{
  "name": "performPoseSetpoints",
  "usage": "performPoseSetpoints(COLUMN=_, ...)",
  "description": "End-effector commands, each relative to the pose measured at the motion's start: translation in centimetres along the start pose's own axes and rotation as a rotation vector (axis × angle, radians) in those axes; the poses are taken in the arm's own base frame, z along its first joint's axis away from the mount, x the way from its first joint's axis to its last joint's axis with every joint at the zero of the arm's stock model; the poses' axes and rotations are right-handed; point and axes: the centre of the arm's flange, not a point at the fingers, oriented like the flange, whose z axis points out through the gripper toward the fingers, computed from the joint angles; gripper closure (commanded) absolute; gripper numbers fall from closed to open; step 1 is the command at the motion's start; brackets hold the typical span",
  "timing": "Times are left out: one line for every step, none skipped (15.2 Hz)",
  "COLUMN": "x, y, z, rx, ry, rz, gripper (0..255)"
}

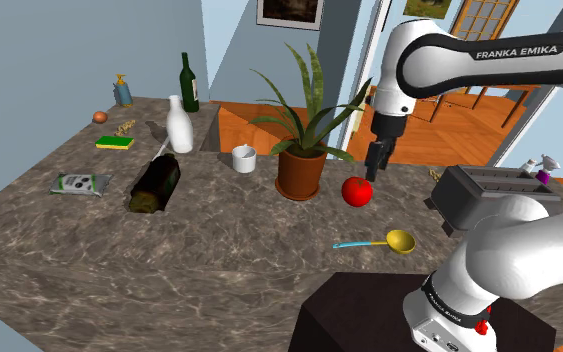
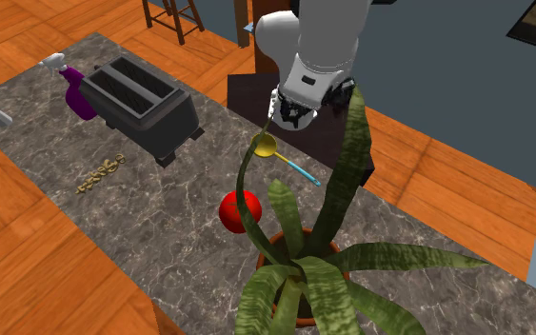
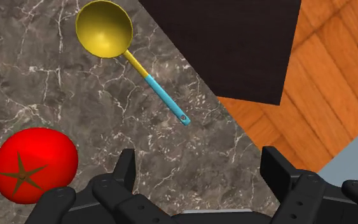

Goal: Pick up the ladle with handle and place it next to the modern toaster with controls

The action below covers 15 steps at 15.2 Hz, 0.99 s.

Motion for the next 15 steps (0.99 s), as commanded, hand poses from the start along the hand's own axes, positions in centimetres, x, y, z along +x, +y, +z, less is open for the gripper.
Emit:
performPoseSetpoints(x=0.2, y=0.9, z=2.5, rx=0.009, ry=-0.034, rz=-0.082, gripper=0)
performPoseSetpoints(x=0.3, y=1.3, z=3.7, rx=0.014, ry=-0.050, rz=-0.120, gripper=0)
performPoseSetpoints(x=0.4, y=1.8, z=5.0, rx=0.018, ry=-0.067, rz=-0.159, gripper=0)
performPoseSetpoints(x=0.5, y=2.3, z=6.3, rx=0.022, ry=-0.084, rz=-0.197, gripper=0)
performPoseSetpoints(x=0.6, y=2.7, z=7.5, rx=0.027, ry=-0.101, rz=-0.235, gripper=0)
performPoseSetpoints(x=0.7, y=3.1, z=8.8, rx=0.031, ry=-0.118, rz=-0.273, gripper=0)
performPoseSetpoints(x=0.8, y=3.6, z=10.1, rx=0.035, ry=-0.134, rz=-0.312, gripper=0)
performPoseSetpoints(x=0.9, y=4.0, z=11.3, rx=0.039, ry=-0.151, rz=-0.350, gripper=0)
performPoseSetpoints(x=1.0, y=4.4, z=12.6, rx=0.044, ry=-0.168, rz=-0.388, gripper=0)
performPoseSetpoints(x=1.1, y=4.8, z=13.9, rx=0.048, ry=-0.185, rz=-0.426, gripper=0)
performPoseSetpoints(x=1.2, y=5.2, z=15.2, rx=0.052, ry=-0.201, rz=-0.464, gripper=0)
performPoseSetpoints(x=1.2, y=5.6, z=16.4, rx=0.057, ry=-0.218, rz=-0.503, gripper=0)
performPoseSetpoints(x=1.3, y=6.0, z=17.7, rx=0.061, ry=-0.235, rz=-0.541, gripper=0)
performPoseSetpoints(x=1.3, y=6.3, z=19.0, rx=0.065, ry=-0.252, rz=-0.579, gripper=0)
performPoseSetpoints(x=1.4, y=6.7, z=20.3, rx=0.069, ry=-0.269, rz=-0.617, gripper=0)
